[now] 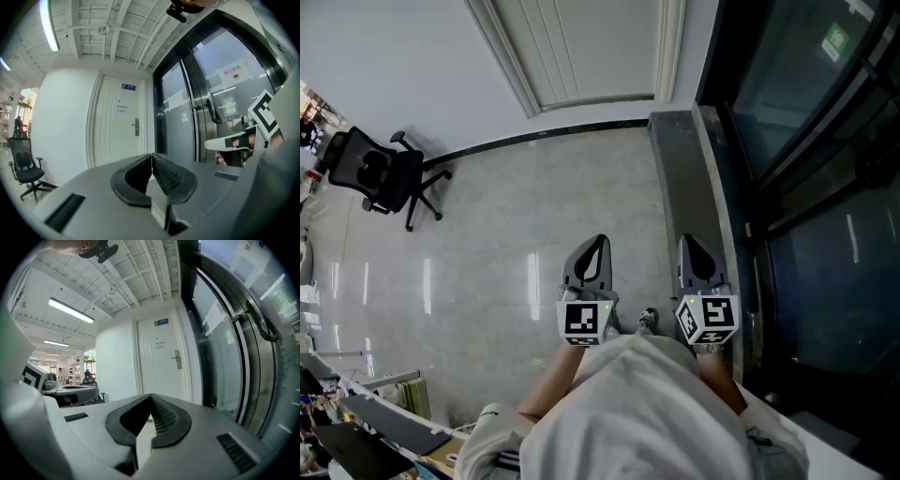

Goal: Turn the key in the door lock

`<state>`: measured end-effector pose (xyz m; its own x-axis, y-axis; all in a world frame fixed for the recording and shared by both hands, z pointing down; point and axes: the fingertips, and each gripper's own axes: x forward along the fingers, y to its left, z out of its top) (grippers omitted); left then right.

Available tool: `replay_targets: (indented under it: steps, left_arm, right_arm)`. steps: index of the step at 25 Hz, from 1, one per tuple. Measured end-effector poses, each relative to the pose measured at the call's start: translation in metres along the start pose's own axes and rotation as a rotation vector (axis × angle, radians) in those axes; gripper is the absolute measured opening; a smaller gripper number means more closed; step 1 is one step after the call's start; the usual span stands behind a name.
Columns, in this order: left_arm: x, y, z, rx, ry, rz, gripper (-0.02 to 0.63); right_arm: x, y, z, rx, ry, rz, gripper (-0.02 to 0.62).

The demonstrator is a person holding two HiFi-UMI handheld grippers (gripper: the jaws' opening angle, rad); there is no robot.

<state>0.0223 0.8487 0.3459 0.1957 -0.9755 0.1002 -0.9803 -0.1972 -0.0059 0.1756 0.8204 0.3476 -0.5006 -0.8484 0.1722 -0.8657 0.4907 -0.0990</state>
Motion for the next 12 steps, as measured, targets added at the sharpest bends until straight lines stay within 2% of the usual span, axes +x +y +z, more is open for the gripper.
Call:
replay_targets:
  steps: [7,12]
  left_arm:
    - [0.003,-0.024,0.001,0.018,0.004,-0.009,0.011]
    - [0.004,-0.036,0.003,0.029,-0.005,0.027,0.011]
  right_arm:
    - [-0.011,-0.022,0.006,0.065,-0.056,-0.007,0.002]
    - [-0.015,-0.039,0.004,0.065,-0.053,0.018,0.002]
